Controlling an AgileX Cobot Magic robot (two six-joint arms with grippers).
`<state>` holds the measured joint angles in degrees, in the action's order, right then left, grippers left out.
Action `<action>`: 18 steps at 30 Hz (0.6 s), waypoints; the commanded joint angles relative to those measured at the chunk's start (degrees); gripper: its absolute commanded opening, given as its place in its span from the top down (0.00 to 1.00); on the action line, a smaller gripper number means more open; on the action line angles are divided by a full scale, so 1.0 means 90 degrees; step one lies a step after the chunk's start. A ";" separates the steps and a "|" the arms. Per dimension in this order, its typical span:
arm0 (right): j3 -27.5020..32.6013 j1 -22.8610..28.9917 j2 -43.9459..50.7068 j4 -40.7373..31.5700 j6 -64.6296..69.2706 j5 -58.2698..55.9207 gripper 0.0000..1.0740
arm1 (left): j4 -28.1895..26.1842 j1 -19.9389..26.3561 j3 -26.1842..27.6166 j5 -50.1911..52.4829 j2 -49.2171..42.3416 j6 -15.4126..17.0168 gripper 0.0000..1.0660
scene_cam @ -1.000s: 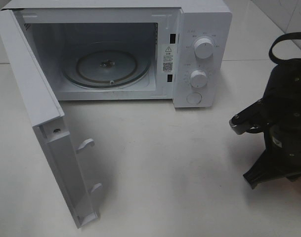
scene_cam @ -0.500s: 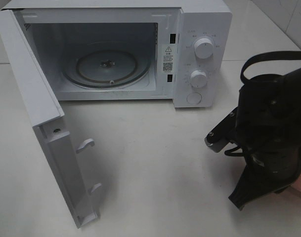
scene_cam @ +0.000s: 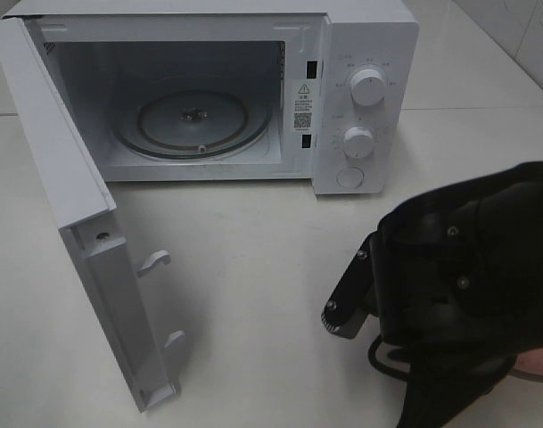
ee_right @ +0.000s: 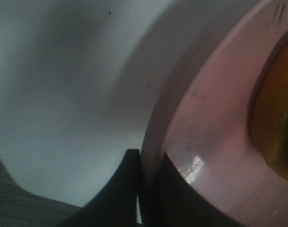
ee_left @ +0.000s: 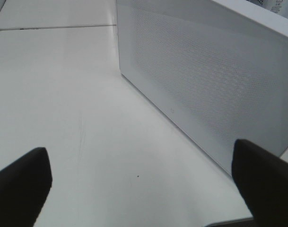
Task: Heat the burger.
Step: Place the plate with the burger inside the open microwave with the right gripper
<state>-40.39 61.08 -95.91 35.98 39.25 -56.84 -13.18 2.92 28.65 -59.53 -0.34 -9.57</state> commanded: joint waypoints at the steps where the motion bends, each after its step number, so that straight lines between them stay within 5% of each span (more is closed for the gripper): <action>1: 0.0032 0.0216 0.0070 0.0280 0.0013 -0.0401 1.00 | -0.0038 -0.0032 -0.0019 0.0057 -0.0146 -0.0006 0.08; 18: 0.0032 0.0643 0.1566 0.0286 -0.1579 -0.0885 1.00 | -0.0038 -0.0032 -0.0019 0.0057 -0.0146 -0.0006 0.08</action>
<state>-40.39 66.63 -83.88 35.58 28.42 -62.45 -13.18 2.92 28.65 -59.53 -0.34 -9.57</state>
